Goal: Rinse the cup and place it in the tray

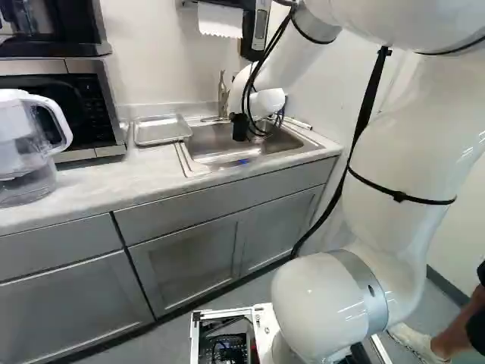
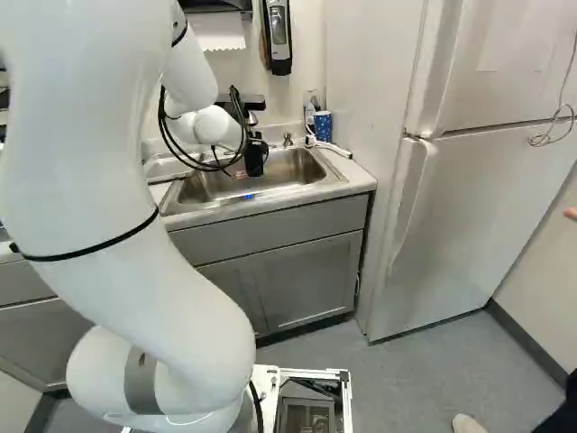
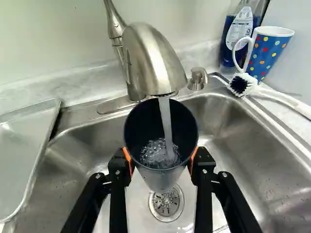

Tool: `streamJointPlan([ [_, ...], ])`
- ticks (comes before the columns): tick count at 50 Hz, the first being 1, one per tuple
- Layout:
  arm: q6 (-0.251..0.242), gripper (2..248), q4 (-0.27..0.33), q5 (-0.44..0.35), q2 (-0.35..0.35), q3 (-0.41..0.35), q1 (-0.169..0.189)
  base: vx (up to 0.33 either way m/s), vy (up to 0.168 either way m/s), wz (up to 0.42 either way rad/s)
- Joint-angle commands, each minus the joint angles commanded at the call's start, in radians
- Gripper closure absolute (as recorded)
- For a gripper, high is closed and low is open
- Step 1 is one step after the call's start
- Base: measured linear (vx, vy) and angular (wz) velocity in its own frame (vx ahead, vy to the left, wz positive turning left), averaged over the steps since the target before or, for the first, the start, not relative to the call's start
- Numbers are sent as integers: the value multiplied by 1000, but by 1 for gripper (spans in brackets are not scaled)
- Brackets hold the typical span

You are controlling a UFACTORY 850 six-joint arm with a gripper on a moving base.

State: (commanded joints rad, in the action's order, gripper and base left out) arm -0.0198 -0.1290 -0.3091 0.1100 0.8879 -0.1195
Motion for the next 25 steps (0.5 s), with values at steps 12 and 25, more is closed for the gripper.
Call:
streamJointPlan([
  [12, 0, 126, 0, 0, 0, 0, 0, 0, 0, 0],
  [25, 0, 126, 0, 0, 0, 0, 0, 0, 0, 0],
])
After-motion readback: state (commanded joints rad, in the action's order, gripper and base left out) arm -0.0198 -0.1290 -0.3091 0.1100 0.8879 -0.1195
